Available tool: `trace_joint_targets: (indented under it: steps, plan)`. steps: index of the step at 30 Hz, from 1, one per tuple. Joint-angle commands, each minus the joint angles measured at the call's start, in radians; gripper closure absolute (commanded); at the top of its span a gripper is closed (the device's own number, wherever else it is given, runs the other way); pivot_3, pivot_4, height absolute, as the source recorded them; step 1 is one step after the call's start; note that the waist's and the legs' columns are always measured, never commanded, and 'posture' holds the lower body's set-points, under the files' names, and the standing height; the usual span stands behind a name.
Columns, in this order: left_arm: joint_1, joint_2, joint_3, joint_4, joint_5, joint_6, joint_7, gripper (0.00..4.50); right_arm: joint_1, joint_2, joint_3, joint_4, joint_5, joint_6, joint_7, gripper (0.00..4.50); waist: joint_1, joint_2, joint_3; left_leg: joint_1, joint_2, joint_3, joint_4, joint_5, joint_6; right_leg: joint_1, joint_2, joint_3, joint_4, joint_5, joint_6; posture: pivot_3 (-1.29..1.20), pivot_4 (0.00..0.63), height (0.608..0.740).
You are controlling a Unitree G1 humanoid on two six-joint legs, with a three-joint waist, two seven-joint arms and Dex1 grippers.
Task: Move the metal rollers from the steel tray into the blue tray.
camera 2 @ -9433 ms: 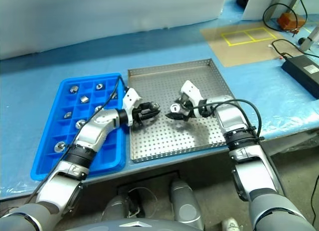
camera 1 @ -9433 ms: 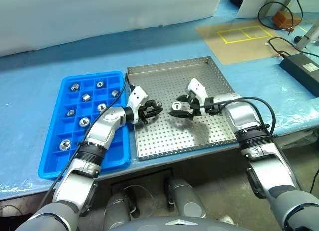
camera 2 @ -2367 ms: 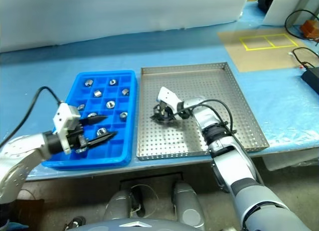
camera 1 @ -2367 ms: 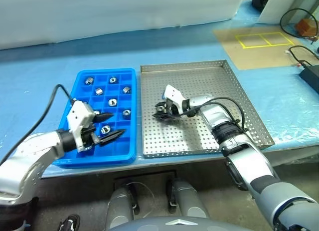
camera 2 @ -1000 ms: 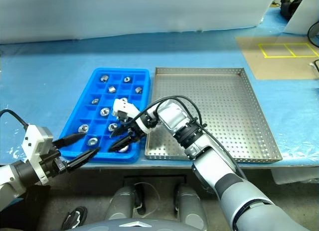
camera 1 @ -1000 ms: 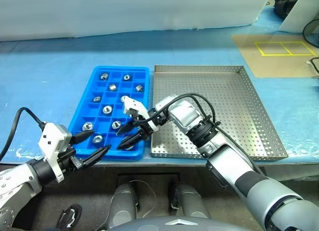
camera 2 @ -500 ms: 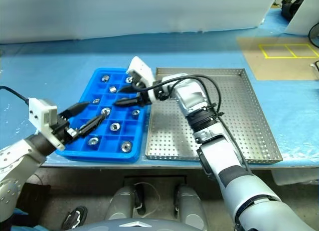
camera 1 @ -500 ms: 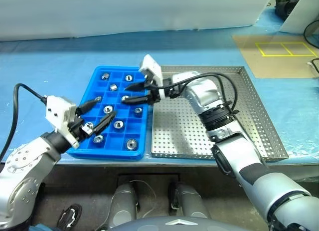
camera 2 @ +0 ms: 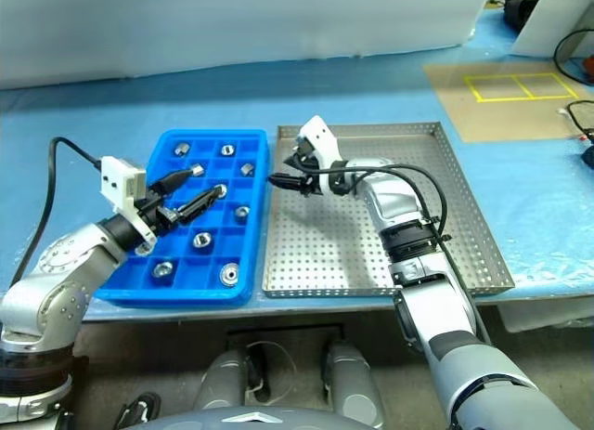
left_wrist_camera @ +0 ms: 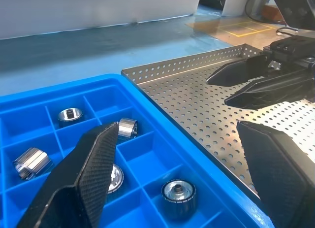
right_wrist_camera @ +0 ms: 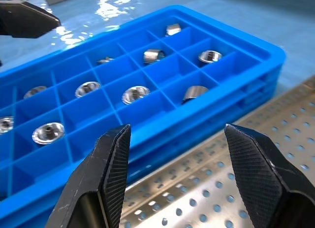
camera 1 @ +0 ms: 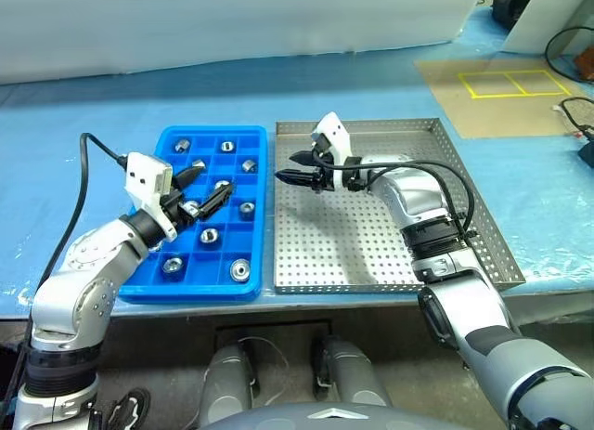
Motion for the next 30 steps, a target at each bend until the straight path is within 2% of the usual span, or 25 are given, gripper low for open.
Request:
trace_joint_targets:
  steps: [1, 10, 22, 30]
  plan:
    - [-0.033, -0.01, -0.008, 0.008, 0.017, -0.04, -0.01, 0.45, -0.006, -0.008, -0.021, 0.031, -0.022, -0.036, -0.065, 1.39, -0.001, 0.0, 0.0, 0.0, 0.0, 0.0, 0.001, 0.0, 0.0, 0.0, 0.0, 0.0, 0.0, 0.0, 0.0, -0.4, 0.15, 0.74]
    - [-0.043, -0.036, -0.007, 0.026, 0.049, -0.063, -0.001, 0.45, -0.054, 0.01, -0.025, 0.129, -0.032, -0.08, -0.131, 1.39, -0.001, 0.0, 0.0, -0.001, 0.0, 0.0, 0.001, -0.001, 0.001, -0.001, 0.0, 0.0, 0.0, 0.0, 0.0, -0.37, 0.15, 0.74]
    - [-0.034, -0.075, 0.007, 0.009, 0.06, -0.073, 0.052, 0.45, -0.017, 0.041, -0.005, 0.077, -0.016, -0.056, -0.101, 1.39, 0.002, 0.0, 0.0, -0.002, 0.0, 0.0, 0.002, -0.001, 0.002, -0.001, 0.0, 0.0, 0.0, 0.0, 0.0, -0.31, 0.15, 0.74]
    - [0.0, -0.111, -0.005, -0.02, 0.071, -0.091, 0.075, 0.45, -0.064, 0.042, -0.015, 0.125, -0.023, -0.076, -0.092, 1.39, 0.004, 0.0, 0.0, -0.002, 0.001, 0.0, 0.003, -0.001, 0.002, -0.001, 0.0, 0.0, 0.0, 0.0, 0.0, -0.27, 0.15, 0.74]
